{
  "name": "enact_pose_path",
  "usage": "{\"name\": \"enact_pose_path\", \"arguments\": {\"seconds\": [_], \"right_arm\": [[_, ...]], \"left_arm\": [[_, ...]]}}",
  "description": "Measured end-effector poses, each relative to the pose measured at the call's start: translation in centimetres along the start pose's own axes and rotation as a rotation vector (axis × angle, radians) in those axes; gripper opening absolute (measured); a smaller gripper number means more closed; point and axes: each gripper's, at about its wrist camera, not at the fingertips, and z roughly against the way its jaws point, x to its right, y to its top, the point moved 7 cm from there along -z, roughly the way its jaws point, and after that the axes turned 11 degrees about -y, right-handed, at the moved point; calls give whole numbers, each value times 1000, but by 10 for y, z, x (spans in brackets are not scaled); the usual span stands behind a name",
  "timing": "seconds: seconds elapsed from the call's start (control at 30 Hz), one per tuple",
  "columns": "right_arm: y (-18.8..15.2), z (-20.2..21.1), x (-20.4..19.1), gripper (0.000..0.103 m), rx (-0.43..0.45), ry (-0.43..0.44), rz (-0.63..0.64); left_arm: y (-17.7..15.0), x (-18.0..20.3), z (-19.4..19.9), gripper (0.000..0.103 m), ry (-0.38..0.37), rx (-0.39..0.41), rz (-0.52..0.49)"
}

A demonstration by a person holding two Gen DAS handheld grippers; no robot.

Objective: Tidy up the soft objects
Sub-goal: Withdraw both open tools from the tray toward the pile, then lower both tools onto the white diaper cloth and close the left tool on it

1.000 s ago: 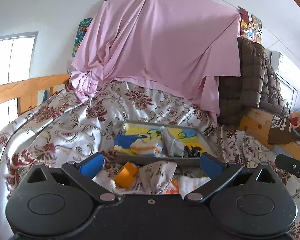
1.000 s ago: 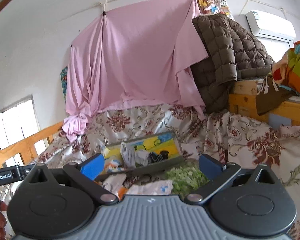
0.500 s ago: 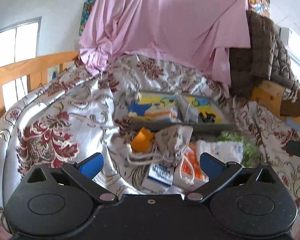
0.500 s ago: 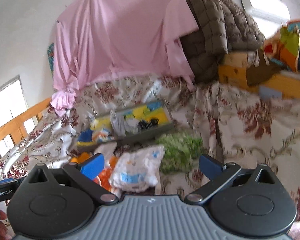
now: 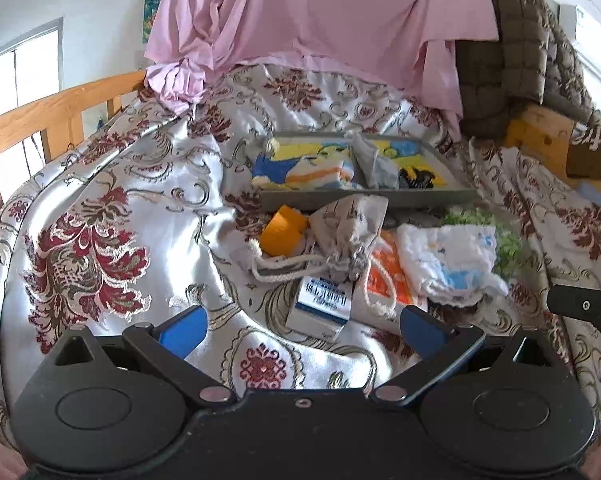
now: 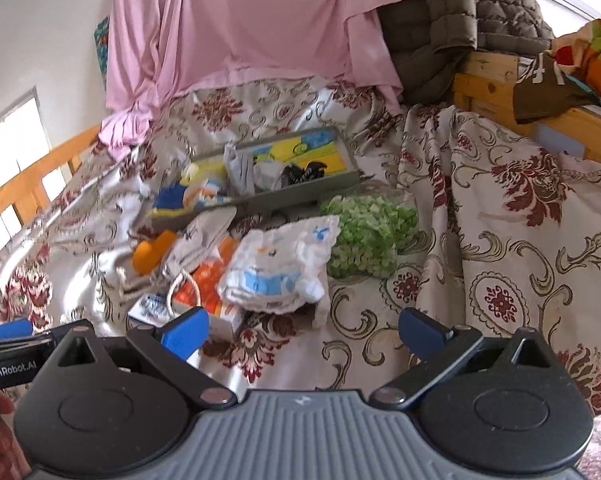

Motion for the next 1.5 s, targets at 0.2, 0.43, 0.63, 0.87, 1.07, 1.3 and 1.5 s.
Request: {"name": "enact_pose_path", "arguments": {"seconds": [0.2, 0.43, 0.63, 0.87, 1.07, 1.3, 1.5], "right_arm": [[-4, -6, -8, 103, -28, -6, 44], [-7, -13, -12, 103, -57, -16, 75], [-9, -26, -15, 103, -129, -18, 93], [-7, -44, -19, 103, -195, -3, 110], [-2, -65, -18, 103, -237, -15, 109], [12, -103, -4, 103, -295, -23, 139], [14, -136, -6, 103, -400, 120, 192]], "left_arm": [[-4, -3, -4, 102, 26, -36, 14], [-6, 0, -8, 102, 25, -53, 0], [-7, 1, -18, 102, 20, -86, -5], [0, 1, -35, 102, 16, -87, -15], [13, 6, -51, 102, 35, -67, -84], [23, 26, -72, 102, -50, -43, -200], [28, 46, -84, 102, -156, -11, -298]]}}
